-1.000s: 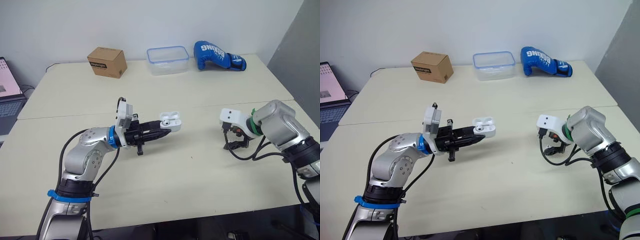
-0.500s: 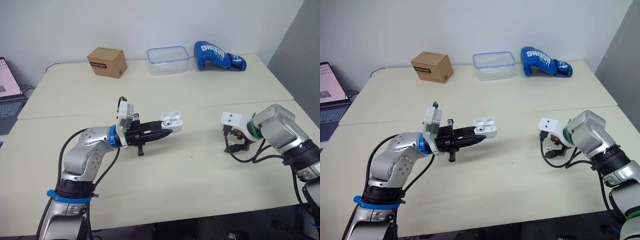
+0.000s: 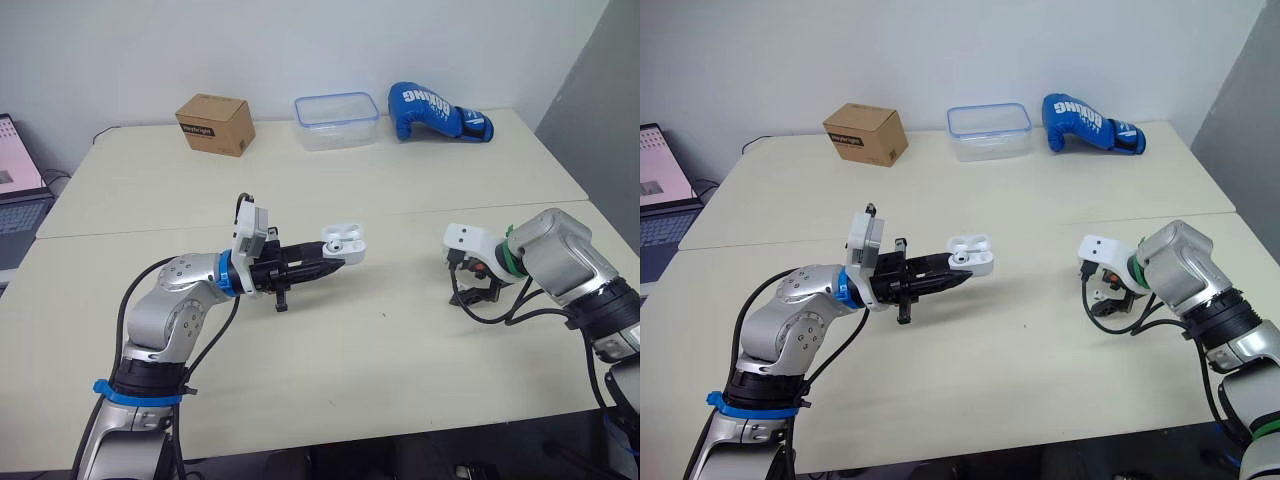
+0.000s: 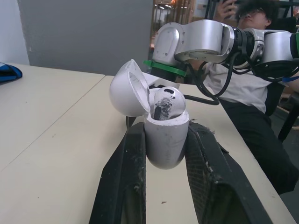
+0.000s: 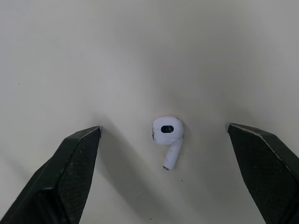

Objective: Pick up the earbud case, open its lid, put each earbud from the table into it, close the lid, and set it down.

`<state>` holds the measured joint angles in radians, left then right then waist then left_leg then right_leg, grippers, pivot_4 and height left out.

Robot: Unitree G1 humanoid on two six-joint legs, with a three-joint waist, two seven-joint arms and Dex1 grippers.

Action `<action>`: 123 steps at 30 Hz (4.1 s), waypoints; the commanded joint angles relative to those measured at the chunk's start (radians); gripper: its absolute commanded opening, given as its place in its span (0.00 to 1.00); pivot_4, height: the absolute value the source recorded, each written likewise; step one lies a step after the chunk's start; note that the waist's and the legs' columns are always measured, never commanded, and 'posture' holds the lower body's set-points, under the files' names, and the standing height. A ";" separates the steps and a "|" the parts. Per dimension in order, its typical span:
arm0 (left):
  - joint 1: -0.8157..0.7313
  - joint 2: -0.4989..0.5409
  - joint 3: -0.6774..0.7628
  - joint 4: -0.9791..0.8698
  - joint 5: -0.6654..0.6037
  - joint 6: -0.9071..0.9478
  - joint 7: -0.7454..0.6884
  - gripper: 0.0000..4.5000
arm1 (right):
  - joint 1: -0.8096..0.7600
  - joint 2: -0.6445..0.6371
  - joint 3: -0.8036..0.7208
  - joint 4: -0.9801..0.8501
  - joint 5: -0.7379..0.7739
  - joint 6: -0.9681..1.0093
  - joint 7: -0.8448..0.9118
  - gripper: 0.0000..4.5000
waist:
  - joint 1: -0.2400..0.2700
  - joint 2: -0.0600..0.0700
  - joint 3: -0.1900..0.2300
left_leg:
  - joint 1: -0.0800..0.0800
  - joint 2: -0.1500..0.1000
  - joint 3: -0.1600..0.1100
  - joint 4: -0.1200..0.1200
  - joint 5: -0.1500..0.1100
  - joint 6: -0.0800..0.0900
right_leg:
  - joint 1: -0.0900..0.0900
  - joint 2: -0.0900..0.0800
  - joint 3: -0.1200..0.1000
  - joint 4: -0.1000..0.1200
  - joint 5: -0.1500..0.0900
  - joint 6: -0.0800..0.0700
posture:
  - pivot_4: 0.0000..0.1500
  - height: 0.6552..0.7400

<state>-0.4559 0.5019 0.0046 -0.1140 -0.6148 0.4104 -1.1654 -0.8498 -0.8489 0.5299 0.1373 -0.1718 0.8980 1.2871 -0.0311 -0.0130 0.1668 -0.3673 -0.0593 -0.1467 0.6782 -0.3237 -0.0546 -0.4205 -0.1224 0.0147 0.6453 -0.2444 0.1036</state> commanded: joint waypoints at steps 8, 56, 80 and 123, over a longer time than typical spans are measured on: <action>0.000 0.003 -0.004 -0.023 0.005 -0.021 -0.007 0.18 | 0.023 -0.024 -0.096 -0.082 0.076 0.089 -0.037 1.00 | 0.001 0.000 0.000 | 0.000 0.000 0.000 0.000 0.000 0.000 | 0.000 0.000 0.000 0.000 0.000 0.000 | 1.00 0.89; 0.014 0.006 -0.010 -0.036 0.020 -0.027 -0.008 0.18 | 0.165 0.004 -0.288 0.000 0.245 -0.091 -0.136 0.92 | 0.001 0.000 0.000 | 0.000 0.000 0.000 0.000 0.000 0.000 | 0.000 0.000 0.000 0.000 0.000 0.000 | 1.00 0.89; 0.032 0.009 -0.015 -0.040 0.020 -0.040 -0.012 0.18 | 0.179 -0.013 -0.236 -0.008 0.217 -0.111 -0.147 0.69 | 0.001 0.000 0.000 | 0.000 0.000 0.001 0.000 0.000 0.000 | 0.000 0.000 0.000 0.000 0.000 0.000 | 1.00 0.89; 0.049 0.012 -0.024 -0.038 0.019 -0.060 -0.008 0.18 | 0.089 -0.092 0.006 -0.064 -0.011 -0.430 0.193 0.30 | 0.001 0.000 0.000 | 0.001 0.000 0.000 0.000 0.000 0.000 | 0.001 0.000 0.000 0.000 0.000 0.000 | 1.00 0.89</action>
<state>-0.4016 0.5069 -0.0330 -0.1143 -0.5873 0.3663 -1.1689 -0.7575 -0.9414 0.5437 0.0811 -0.1550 0.4746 1.4852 -0.0298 -0.0131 0.1667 -0.3664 -0.0589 -0.1462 0.6784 -0.3237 -0.0546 -0.4198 -0.1223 0.0149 0.6456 -0.2443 0.1036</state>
